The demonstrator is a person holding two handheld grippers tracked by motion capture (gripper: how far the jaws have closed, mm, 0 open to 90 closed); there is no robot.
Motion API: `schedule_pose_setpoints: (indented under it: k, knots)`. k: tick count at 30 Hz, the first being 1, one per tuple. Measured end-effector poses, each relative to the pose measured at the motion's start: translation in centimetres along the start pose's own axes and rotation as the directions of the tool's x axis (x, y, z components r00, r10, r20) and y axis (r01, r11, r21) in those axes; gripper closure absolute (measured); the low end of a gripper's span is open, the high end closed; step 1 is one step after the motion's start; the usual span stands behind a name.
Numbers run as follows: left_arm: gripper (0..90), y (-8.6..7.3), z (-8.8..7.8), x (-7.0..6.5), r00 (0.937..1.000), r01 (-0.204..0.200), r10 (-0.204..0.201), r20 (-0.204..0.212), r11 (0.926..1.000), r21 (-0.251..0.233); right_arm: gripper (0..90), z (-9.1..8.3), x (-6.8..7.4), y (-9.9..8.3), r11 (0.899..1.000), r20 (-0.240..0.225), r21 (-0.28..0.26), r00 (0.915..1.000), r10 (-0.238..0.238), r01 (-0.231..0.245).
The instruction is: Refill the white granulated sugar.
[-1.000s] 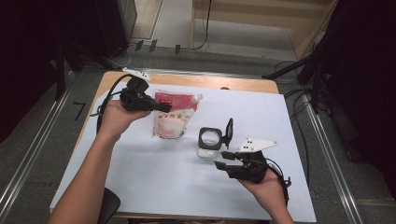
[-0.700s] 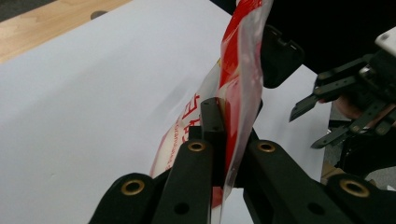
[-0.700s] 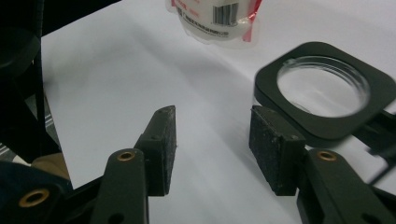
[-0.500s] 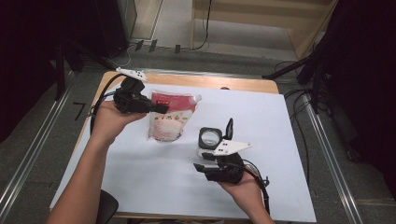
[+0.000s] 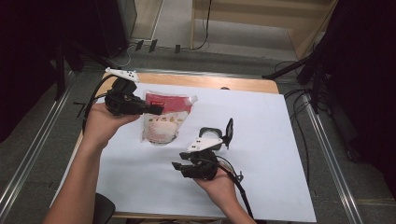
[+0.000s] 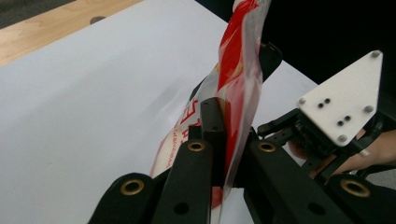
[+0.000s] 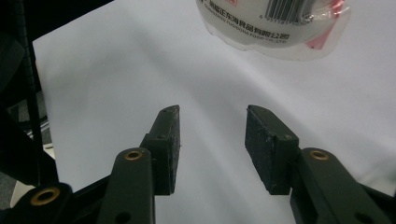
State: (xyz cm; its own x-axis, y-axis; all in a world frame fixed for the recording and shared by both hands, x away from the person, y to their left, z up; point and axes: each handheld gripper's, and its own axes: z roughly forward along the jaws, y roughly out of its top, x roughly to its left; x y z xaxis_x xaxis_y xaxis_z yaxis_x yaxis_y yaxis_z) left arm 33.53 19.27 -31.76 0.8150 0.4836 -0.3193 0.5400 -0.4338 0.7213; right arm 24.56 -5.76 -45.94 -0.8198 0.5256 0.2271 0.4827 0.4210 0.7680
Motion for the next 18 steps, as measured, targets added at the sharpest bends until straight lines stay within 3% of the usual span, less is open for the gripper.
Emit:
schedule_pose_setpoints:
  k: [8,15,18]
  knots:
    - [90.0,-0.1,-0.3,0.1,0.9998,0.019,-0.019,0.011,0.9997,0.012,54.7,2.5,-0.4,0.2,0.999,0.033,-0.041,0.9994,-0.013,0.014]
    - [90.0,-0.1,-0.8,-0.2,0.9990,0.031,-0.032,0.032,0.9992,0.025,55.2,4.8,-0.7,-0.1,0.998,0.061,-0.045,0.9977,-0.030,0.033]
    - [90.0,-0.2,-1.0,-0.3,0.9982,0.044,-0.046,0.039,0.9985,0.033,55.4,5.6,-0.8,-0.3,0.998,0.099,-0.040,0.9945,-0.035,0.039]
